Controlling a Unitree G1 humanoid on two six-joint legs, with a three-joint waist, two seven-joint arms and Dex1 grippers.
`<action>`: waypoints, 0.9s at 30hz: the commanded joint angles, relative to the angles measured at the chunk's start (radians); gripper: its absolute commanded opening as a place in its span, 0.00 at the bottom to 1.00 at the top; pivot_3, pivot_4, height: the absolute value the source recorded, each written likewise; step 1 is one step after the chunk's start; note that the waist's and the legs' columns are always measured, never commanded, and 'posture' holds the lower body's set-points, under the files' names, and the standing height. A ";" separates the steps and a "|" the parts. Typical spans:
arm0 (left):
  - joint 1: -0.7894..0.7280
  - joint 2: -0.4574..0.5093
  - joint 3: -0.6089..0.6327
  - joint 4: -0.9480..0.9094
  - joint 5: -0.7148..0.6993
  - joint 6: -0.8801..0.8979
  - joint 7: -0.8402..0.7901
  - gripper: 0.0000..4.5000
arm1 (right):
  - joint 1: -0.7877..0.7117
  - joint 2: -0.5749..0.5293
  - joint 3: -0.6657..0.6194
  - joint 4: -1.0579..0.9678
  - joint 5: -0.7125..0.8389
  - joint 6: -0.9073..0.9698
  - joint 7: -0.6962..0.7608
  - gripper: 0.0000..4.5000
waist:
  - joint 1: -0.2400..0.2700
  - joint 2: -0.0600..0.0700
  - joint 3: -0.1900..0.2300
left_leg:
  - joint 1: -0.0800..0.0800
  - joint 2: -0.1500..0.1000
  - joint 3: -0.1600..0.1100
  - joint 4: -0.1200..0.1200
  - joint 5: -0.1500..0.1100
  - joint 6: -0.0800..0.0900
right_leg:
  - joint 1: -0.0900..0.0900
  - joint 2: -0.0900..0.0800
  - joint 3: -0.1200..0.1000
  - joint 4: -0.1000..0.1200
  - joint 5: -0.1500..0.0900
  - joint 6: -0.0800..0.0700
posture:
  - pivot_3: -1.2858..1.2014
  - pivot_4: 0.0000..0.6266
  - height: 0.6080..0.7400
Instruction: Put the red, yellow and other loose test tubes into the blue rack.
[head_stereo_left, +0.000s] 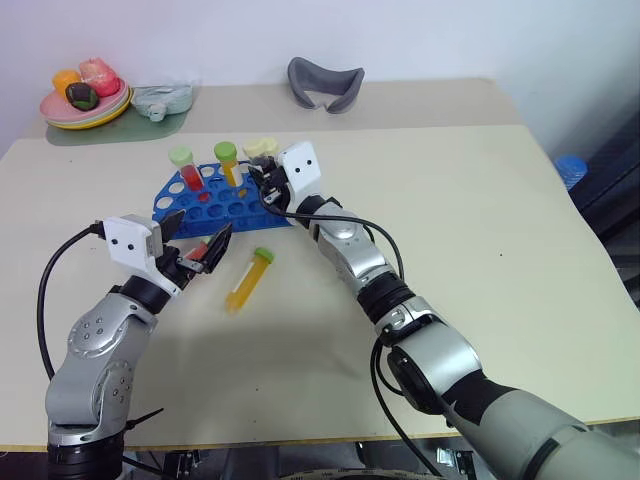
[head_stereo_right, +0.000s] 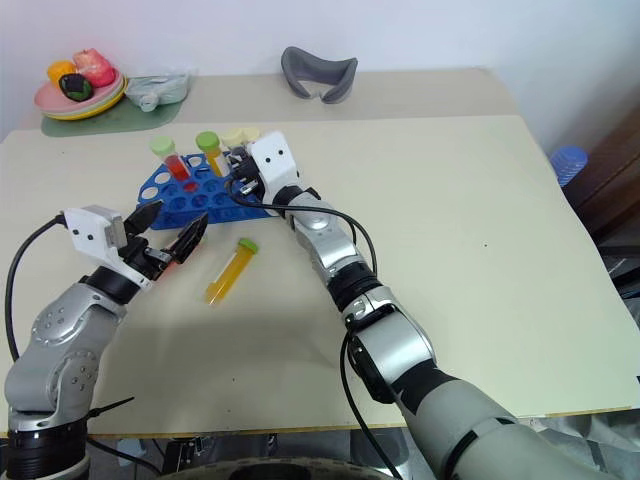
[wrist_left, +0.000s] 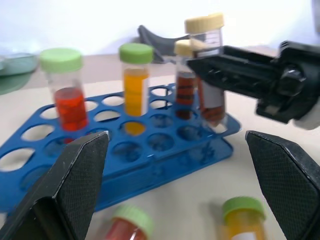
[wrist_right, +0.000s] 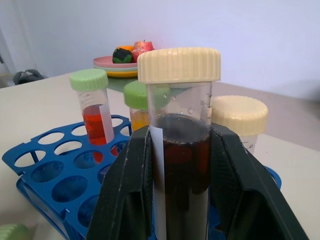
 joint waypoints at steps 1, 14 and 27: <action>-0.018 0.018 0.006 -0.061 -0.043 0.035 -0.003 1.00 | -0.025 0.020 -0.028 0.013 -0.021 -0.049 -0.005 0.27 | 0.000 0.000 0.000 | 0.000 0.000 0.000 0.000 0.000 0.000 | 0.000 0.000 0.000 0.000 0.000 0.000 | 0.52 0.24 1.00; -0.013 0.038 0.005 -0.042 -0.042 0.034 -0.030 1.00 | 0.012 0.043 -0.085 -0.012 -0.020 -0.070 0.061 0.97 | -0.001 0.000 0.000 | 0.000 0.000 0.000 0.000 0.002 -0.003 | 0.000 0.000 0.000 0.000 0.000 0.000 | 0.52 0.24 1.00; 0.037 0.031 -0.002 -0.021 -0.021 -0.011 -0.077 1.00 | 0.026 0.031 -0.091 -0.118 -0.016 0.035 0.063 0.97 | -0.002 0.000 0.000 | 0.000 0.000 0.000 0.000 0.002 -0.004 | 0.000 0.000 0.000 0.000 0.000 0.000 | 0.52 0.24 1.00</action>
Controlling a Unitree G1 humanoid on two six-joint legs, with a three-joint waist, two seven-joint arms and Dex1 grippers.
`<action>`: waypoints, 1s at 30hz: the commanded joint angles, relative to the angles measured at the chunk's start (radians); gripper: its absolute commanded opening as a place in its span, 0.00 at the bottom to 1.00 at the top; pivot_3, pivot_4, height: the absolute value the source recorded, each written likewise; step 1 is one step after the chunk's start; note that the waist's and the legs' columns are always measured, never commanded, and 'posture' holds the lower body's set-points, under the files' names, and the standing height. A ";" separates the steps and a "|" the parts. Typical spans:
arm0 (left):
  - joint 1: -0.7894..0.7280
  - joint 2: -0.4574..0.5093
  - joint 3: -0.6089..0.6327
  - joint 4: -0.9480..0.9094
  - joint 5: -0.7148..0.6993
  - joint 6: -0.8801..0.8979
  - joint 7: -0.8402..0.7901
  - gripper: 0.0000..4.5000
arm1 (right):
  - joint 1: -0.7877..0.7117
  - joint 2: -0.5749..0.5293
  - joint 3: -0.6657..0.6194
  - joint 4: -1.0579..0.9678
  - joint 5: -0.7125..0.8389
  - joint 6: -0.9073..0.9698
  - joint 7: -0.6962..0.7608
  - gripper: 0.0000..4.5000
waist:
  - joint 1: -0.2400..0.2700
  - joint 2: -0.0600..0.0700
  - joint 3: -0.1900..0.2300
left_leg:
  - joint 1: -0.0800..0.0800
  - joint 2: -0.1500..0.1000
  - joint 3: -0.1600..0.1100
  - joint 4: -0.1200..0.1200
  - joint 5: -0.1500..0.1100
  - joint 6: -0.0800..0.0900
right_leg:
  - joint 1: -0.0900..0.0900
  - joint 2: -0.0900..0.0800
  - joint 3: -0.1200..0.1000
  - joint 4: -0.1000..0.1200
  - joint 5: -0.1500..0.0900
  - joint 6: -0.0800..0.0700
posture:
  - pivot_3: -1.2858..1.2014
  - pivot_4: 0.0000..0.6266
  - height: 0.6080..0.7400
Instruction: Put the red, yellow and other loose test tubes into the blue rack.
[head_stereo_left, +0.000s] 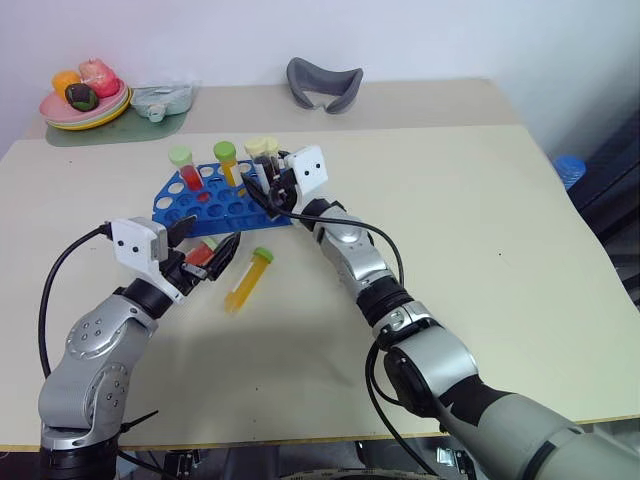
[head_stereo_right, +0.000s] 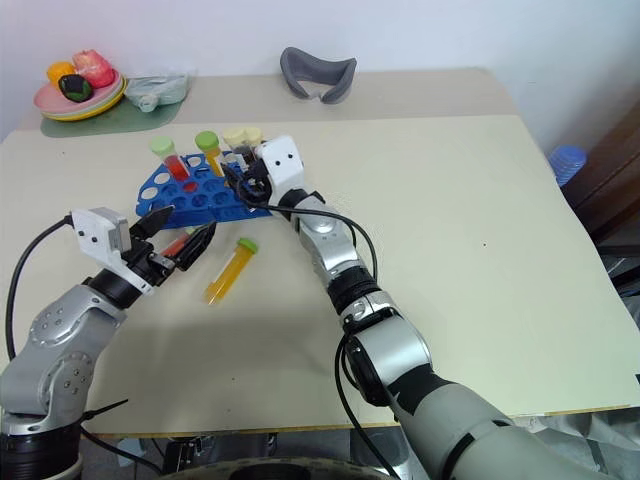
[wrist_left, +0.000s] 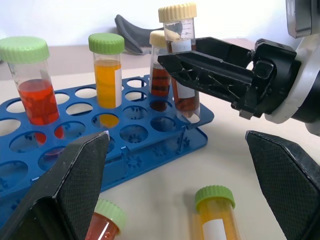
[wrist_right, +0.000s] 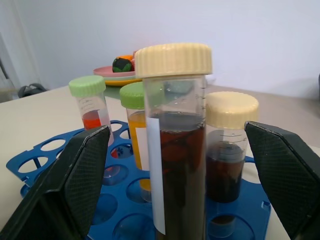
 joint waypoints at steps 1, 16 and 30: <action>0.014 0.003 0.003 -0.009 0.008 -0.035 -0.017 1.00 | -0.012 0.005 0.001 -0.123 0.002 0.095 0.001 0.97 | -0.001 0.000 0.000 | 0.000 0.000 0.000 0.000 0.000 0.000 | 0.000 0.000 0.000 0.000 0.000 0.000 | 0.52 0.24 1.00; 0.042 -0.001 0.009 0.040 0.019 -0.094 -0.062 1.00 | -0.036 -0.030 -0.001 -0.456 0.029 0.752 -0.013 0.97 | 0.007 0.000 0.000 | 0.000 0.000 0.000 0.000 -0.001 0.001 | 0.000 0.000 0.000 0.000 0.000 0.000 | 0.52 0.24 1.00; 0.066 -0.005 0.011 0.067 0.022 -0.141 -0.094 1.00 | -0.111 -0.029 -0.042 -0.418 0.048 0.864 -0.055 0.97 | 0.007 0.000 0.000 | 0.000 0.000 0.000 -0.001 -0.001 0.001 | -0.001 0.000 0.000 0.000 0.000 0.000 | 0.52 0.24 1.00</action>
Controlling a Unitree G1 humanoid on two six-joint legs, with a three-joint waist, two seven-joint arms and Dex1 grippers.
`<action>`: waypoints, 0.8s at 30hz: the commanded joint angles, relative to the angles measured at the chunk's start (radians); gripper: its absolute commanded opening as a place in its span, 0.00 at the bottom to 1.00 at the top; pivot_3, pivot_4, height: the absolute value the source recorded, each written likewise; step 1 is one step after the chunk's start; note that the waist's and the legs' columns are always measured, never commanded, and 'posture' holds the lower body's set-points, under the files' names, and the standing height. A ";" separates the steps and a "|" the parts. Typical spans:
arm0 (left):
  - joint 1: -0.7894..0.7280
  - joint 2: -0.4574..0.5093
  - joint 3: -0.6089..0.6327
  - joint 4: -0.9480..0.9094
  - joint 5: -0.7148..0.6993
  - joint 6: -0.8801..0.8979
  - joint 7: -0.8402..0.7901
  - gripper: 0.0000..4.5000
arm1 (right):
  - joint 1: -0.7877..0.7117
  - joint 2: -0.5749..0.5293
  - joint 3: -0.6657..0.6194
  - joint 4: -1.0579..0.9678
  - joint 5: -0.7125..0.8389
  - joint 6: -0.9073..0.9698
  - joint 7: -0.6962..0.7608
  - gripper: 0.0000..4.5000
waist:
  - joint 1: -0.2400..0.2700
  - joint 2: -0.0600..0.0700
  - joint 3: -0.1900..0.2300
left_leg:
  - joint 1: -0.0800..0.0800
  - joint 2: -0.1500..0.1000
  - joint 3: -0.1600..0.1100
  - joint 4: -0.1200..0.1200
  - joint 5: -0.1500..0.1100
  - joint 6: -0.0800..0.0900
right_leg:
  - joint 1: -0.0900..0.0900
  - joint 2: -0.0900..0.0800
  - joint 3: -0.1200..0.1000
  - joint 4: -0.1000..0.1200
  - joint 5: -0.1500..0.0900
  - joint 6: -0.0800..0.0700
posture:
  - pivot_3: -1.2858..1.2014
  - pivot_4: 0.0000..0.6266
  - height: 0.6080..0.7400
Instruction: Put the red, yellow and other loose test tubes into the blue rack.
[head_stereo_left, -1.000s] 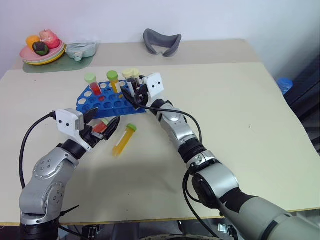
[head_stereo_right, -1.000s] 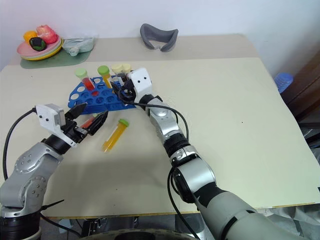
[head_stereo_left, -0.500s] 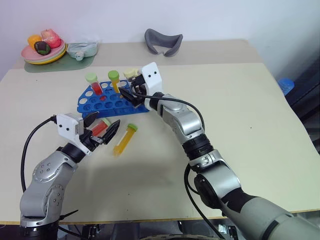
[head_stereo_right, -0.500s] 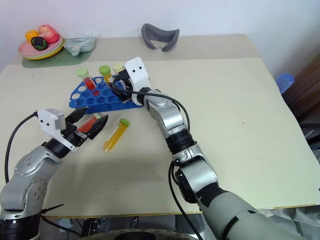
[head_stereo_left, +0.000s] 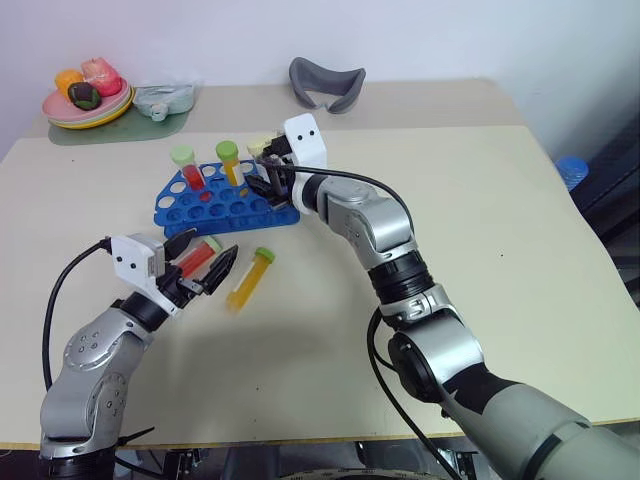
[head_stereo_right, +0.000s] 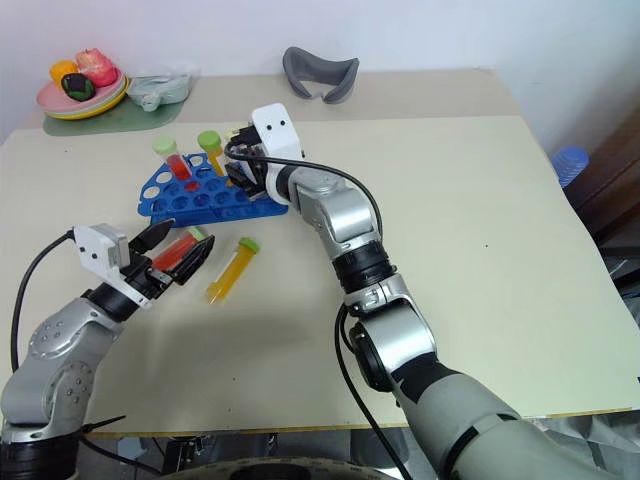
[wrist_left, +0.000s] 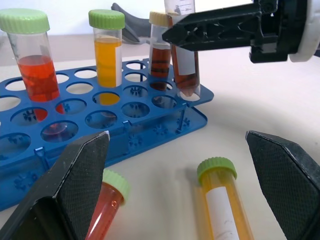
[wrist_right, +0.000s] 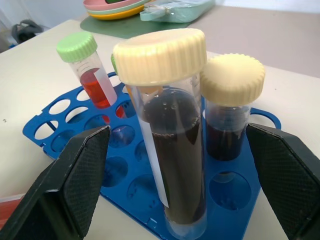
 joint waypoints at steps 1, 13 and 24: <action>0.006 -0.001 0.009 -0.004 0.005 -0.030 -0.007 1.00 | -0.038 0.008 -0.014 -0.006 0.015 -0.011 -0.005 0.97 | 0.000 0.000 0.000 | 0.000 0.000 0.000 0.000 0.000 0.000 | 0.000 0.000 0.000 0.000 0.000 0.000 | 0.52 0.24 1.00; 0.010 0.000 0.000 -0.039 0.003 -0.011 0.013 1.00 | -0.040 0.010 -0.011 0.003 0.013 -0.007 -0.018 0.69 | 0.000 0.000 0.000 | 0.000 0.000 0.000 0.000 0.000 0.000 | 0.000 0.000 0.000 0.000 0.000 0.000 | 0.52 0.24 1.00; -0.037 0.004 -0.011 -0.040 0.000 0.025 0.035 1.00 | -0.028 0.004 0.004 -0.016 0.009 0.000 -0.012 0.29 | 0.000 0.000 0.000 | 0.000 0.000 0.000 0.000 0.000 0.000 | 0.000 0.000 0.000 0.000 0.000 0.000 | 0.52 0.24 1.00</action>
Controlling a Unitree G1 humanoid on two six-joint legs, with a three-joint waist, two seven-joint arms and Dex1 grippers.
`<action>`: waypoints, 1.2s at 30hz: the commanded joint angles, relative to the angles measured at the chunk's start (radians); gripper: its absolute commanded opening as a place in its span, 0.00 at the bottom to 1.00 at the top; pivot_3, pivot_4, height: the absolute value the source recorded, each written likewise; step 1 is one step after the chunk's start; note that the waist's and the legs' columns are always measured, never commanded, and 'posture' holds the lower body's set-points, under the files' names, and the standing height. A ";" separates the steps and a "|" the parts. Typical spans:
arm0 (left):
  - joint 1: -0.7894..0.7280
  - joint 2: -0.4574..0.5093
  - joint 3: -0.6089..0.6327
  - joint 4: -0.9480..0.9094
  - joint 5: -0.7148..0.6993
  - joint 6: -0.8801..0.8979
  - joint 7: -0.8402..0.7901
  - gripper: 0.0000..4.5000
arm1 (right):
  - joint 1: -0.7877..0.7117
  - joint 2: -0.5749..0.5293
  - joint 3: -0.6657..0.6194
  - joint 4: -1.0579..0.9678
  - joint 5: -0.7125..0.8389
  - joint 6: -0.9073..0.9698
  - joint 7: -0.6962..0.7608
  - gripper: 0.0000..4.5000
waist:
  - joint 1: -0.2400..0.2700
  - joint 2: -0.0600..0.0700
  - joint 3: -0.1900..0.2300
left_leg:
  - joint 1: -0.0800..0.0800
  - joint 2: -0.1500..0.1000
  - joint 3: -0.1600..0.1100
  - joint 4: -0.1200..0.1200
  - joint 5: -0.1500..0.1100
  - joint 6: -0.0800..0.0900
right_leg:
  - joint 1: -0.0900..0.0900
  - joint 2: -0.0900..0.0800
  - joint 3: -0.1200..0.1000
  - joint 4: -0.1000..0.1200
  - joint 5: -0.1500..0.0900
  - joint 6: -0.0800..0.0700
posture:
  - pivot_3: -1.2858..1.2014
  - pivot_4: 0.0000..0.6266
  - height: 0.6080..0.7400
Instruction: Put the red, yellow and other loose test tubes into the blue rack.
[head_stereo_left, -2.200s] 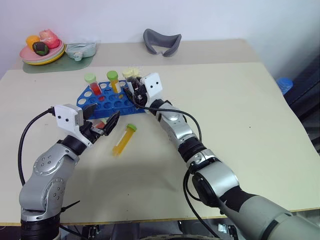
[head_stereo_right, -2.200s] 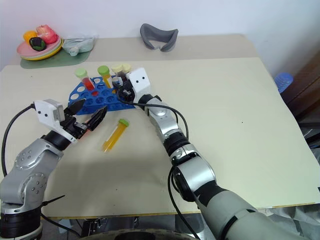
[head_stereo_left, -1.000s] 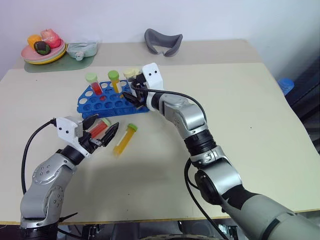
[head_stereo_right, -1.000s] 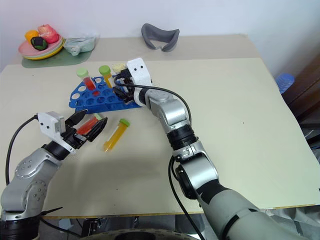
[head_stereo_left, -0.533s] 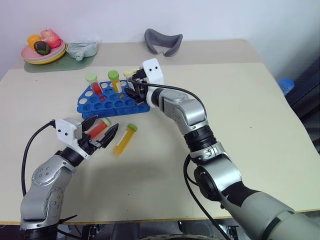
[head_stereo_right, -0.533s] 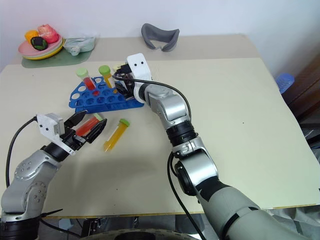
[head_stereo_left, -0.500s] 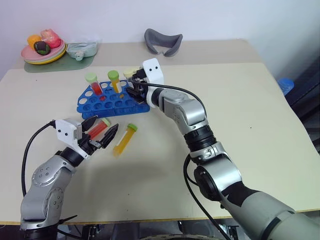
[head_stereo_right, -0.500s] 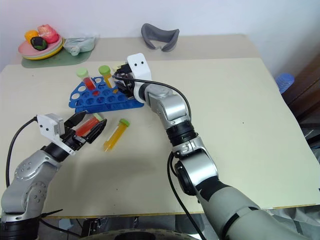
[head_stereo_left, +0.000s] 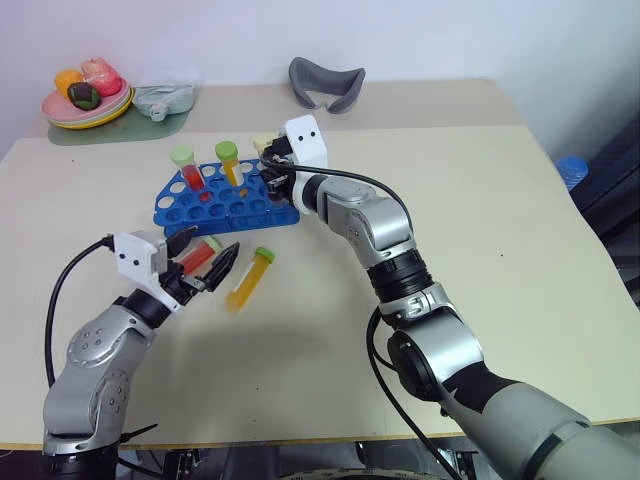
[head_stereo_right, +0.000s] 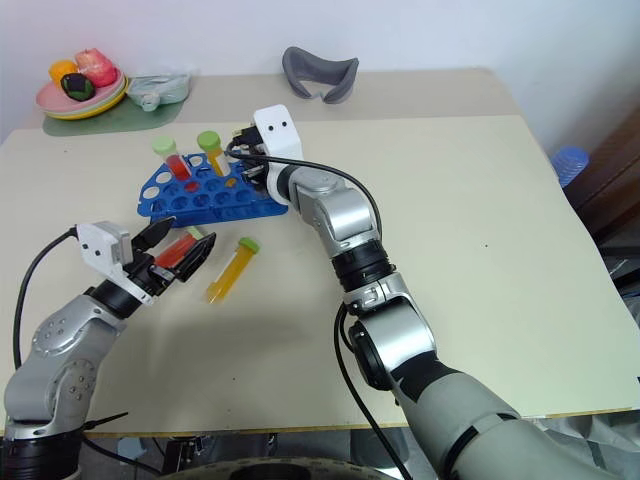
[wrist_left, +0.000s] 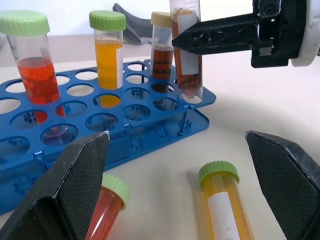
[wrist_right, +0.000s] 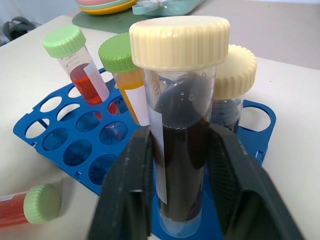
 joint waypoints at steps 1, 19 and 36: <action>-0.015 0.004 -0.003 -0.037 -0.008 0.005 0.007 1.00 | -0.015 0.002 0.013 -0.044 0.004 0.000 0.010 0.29 | 0.000 0.000 0.000 | 0.000 0.000 0.000 0.000 0.000 0.000 | 0.000 0.000 0.000 0.000 0.000 0.000 | 0.52 0.24 1.00; -0.057 0.009 -0.022 -0.115 -0.029 0.086 0.075 1.00 | 0.213 -0.008 0.128 -0.119 -0.060 -0.349 0.083 0.29 | 0.000 0.000 0.000 | 0.000 0.000 0.000 0.000 0.000 0.000 | 0.000 0.000 0.000 0.000 0.000 0.000 | 0.52 0.24 1.00; -0.059 0.016 -0.008 -0.159 -0.056 0.148 0.087 1.00 | 0.218 -0.011 0.096 -0.022 -0.083 -0.488 0.047 0.29 | 0.000 0.000 0.000 | 0.000 0.000 0.000 0.000 0.000 0.000 | 0.000 0.000 0.000 0.000 0.000 0.000 | 0.52 0.24 1.00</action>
